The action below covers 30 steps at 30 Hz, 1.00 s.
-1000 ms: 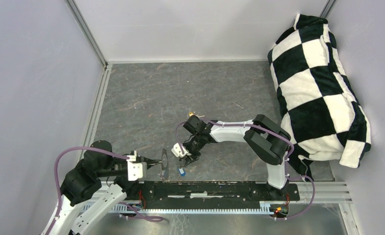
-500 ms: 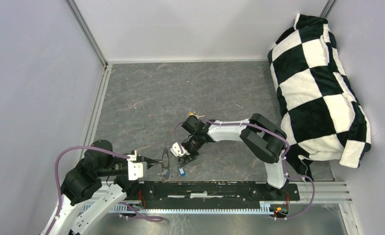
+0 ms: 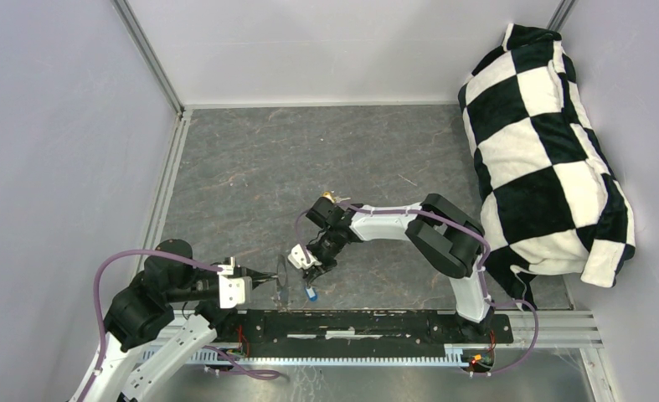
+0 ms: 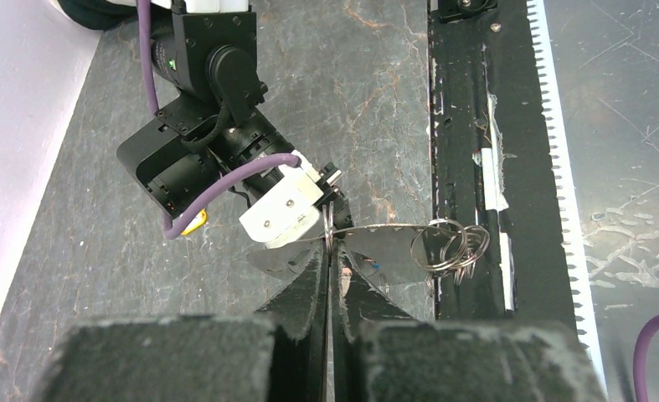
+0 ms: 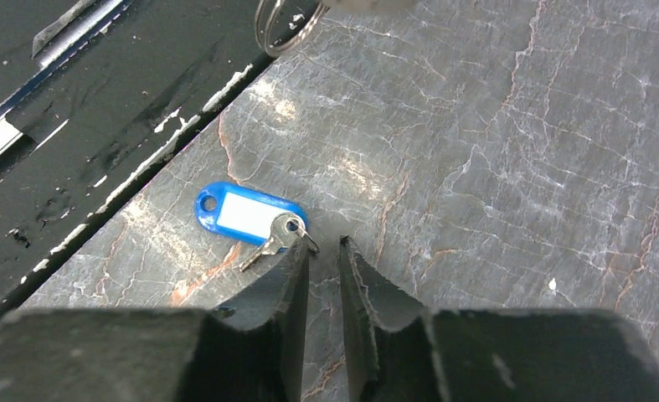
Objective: Put the keys on the keyring
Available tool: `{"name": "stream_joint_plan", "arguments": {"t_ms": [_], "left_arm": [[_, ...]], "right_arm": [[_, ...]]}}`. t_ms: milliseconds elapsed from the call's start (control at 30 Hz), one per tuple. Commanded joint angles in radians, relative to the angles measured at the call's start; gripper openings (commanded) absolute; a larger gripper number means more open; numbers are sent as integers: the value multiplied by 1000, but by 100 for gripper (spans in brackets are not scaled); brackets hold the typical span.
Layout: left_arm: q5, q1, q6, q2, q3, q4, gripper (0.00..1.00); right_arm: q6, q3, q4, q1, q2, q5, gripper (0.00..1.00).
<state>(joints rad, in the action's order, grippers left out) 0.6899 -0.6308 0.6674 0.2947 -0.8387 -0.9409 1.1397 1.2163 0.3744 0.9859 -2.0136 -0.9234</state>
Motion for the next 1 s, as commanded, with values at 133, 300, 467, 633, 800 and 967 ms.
{"name": "stream_joint_plan", "arguments": {"t_ms": [133,300,467,633,800,967], "left_arm": [[6,-3,25,6,-28,31,2],[15,-3,25,10,-23,42,2],[48,-3,3,30,-7,57,2],[107,-3,-46,57,25,122,2],[184,-3,-86,119,28,176,2],[323,-3,-78,218,12,185,2]], "right_arm": [[60,52,71,8,-26,-30,6],[-20,4,15,-4,37,-11,1],[-283,-198,-253,-22,274,92,1],[-502,-346,-341,-22,515,261,1],[-568,-405,-318,-2,742,348,1],[-478,-401,-298,96,915,489,1]]}}
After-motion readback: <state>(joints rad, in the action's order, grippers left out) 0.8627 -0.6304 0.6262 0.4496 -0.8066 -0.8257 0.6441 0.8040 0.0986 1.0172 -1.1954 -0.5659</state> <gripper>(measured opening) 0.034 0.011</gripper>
